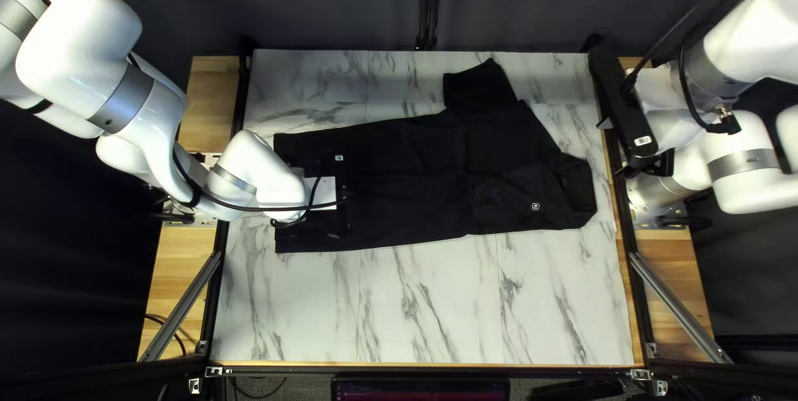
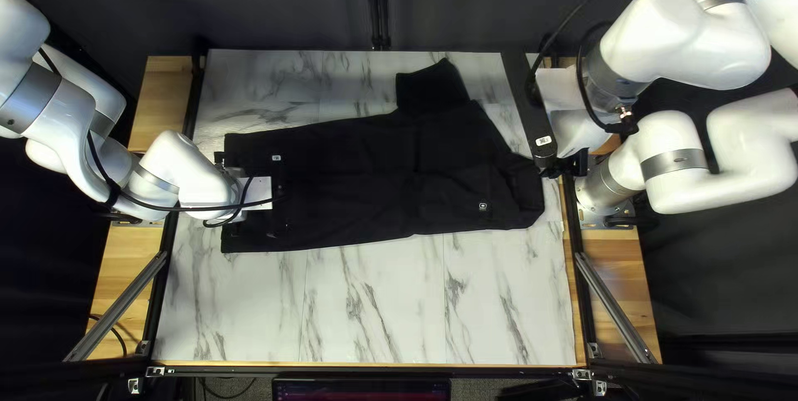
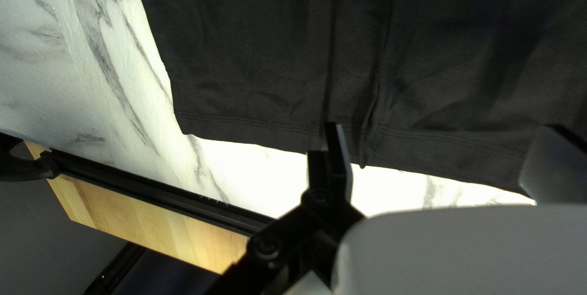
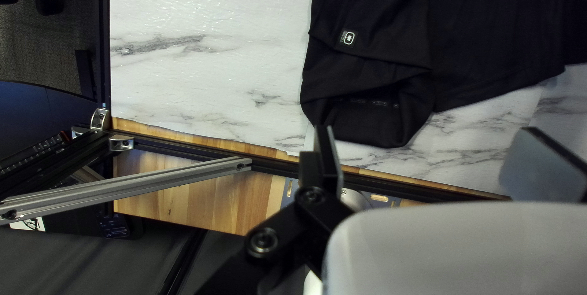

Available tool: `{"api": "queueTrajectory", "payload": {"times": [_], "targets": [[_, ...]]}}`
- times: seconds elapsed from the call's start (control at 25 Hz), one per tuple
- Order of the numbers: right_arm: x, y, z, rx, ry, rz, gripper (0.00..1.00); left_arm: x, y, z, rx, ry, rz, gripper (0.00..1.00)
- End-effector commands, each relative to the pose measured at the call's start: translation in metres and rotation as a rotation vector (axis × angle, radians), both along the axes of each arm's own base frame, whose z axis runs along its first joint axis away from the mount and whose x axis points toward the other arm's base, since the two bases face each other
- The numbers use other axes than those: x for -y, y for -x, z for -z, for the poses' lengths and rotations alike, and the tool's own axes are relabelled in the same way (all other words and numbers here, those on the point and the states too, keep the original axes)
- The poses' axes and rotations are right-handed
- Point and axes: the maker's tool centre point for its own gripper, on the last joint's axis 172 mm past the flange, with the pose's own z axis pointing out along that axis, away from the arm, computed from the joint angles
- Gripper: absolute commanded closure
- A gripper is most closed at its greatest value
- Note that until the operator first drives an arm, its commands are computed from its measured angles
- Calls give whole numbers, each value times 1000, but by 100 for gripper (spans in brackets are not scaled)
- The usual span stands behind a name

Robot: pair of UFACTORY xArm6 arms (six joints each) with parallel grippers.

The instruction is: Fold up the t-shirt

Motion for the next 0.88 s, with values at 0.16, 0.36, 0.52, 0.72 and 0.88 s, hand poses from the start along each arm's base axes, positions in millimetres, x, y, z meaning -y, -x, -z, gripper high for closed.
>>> {"api": "queueTrajectory", "payload": {"times": [0.16, 0.36, 0.52, 0.72, 0.88], "targets": [[0, 0, 0, 0, 0, 0, 0, -18, -4, 9, -34, 55, -30, 0], [0, 0, 0, 0, 0, 0, 0, -26, 0, 5, -71, 106, -35, 0], [0, 0, 0, 0, 0, 0, 0, -22, 6, 9, -78, 148, -31, 0], [0, 0, 0, 0, 0, 0, 0, -16, 12, 23, -58, 192, -23, 0], [0, 0, 0, 0, 0, 0, 0, -12, 17, 29, -47, 211, -24, 0]]}}
